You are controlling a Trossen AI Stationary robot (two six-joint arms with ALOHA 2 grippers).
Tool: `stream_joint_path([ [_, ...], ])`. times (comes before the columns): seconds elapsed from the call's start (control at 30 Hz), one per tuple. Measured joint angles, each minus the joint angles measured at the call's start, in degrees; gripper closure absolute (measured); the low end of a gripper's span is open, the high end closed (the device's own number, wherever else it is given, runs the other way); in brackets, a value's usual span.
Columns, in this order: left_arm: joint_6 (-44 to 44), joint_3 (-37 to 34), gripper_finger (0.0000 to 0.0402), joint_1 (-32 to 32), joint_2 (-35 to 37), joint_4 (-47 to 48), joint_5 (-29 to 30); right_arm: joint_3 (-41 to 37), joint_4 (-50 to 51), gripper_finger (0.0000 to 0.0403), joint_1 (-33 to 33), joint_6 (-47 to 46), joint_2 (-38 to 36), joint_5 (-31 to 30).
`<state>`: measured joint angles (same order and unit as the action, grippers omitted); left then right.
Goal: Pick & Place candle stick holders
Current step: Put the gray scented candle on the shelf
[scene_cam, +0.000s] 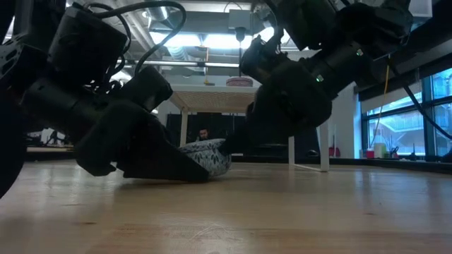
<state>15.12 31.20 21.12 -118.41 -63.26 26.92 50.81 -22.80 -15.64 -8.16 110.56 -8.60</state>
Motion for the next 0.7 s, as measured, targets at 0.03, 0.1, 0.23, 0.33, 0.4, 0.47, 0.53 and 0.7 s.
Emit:
stream_joint_path([
  [0.03,0.00,0.09,0.0098,0.00,0.00,0.05,0.02,0.00,-0.15,0.0153,0.00,-0.02,0.00,0.04],
  [0.1,-0.31,0.35,0.0098,0.00,-0.01,0.28,-0.06,0.00,-0.20,0.0153,0.00,-0.39,0.00,0.06],
  [0.23,-0.44,0.89,0.0098,-0.05,-0.04,0.52,-0.68,0.00,-0.33,0.0153,0.00,-0.46,0.00,0.31],
  [0.33,-0.47,0.92,0.0098,-0.07,-0.07,0.58,-0.93,0.00,-0.33,0.0153,-0.02,-0.57,0.00,0.35],
  [0.4,-0.47,1.00,0.0098,-0.18,-0.05,0.80,-0.93,0.00,-0.33,0.0153,-0.02,-0.59,0.00,0.43],
  [0.47,-0.16,1.01,0.0098,-0.44,-0.04,1.14,-1.08,0.00,-0.33,0.0153,-0.02,-0.60,0.00,0.44],
  [0.53,0.31,1.03,0.0096,-0.67,0.06,1.54,-1.37,0.00,-0.33,0.0153,-0.02,-0.61,0.00,0.44],
  [0.7,1.78,1.41,0.0081,-0.94,0.09,1.78,-1.95,0.00,-0.31,0.0153,-0.04,-0.61,0.00,0.49],
])
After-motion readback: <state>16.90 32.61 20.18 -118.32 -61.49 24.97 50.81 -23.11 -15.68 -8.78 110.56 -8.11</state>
